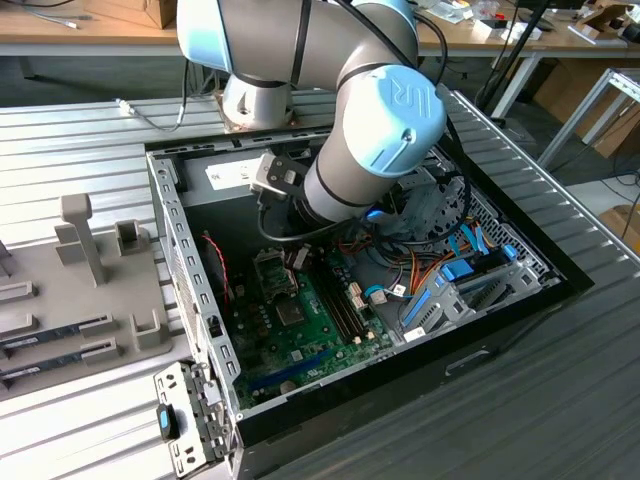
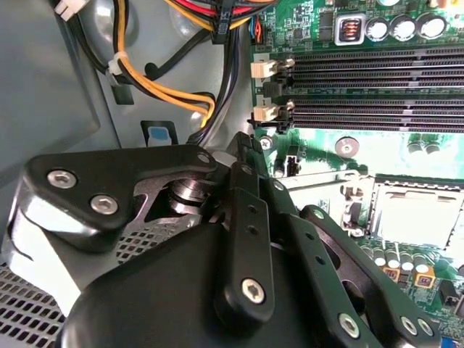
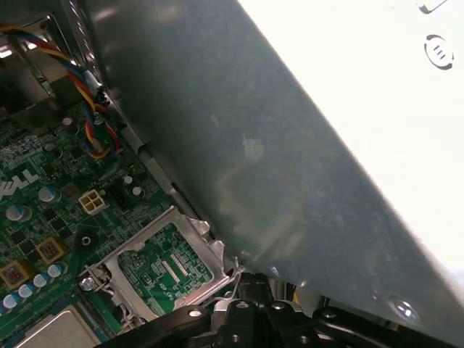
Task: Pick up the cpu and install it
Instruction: 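Close the cpu cover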
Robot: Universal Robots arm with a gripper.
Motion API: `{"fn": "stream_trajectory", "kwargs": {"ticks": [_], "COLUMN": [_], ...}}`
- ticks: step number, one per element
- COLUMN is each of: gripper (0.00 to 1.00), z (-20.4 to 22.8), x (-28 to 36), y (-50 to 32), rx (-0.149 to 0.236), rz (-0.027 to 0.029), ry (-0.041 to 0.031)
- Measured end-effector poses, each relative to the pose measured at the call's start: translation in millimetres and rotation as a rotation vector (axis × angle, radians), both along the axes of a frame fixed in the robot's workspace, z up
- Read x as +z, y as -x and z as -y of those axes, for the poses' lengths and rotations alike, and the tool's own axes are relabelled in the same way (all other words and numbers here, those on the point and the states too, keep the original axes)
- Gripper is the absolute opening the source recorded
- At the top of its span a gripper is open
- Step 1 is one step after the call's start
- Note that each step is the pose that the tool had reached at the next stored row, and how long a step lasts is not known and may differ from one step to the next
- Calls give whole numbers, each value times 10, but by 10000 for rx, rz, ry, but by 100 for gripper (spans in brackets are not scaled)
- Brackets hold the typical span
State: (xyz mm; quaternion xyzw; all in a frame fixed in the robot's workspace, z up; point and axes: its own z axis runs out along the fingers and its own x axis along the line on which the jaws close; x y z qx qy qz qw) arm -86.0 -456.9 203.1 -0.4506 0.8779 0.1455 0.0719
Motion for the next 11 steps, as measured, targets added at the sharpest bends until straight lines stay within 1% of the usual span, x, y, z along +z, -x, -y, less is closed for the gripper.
{"fn": "stream_trajectory", "kwargs": {"ticks": [3, 7, 11], "gripper": [11, 11, 11], "z": [0, 2, 4], "x": [31, 42, 51], "y": [0, 1, 15], "rx": [7, 15, 15], "rz": [1, 1, 0], "ry": [-2, -8, -31]}}
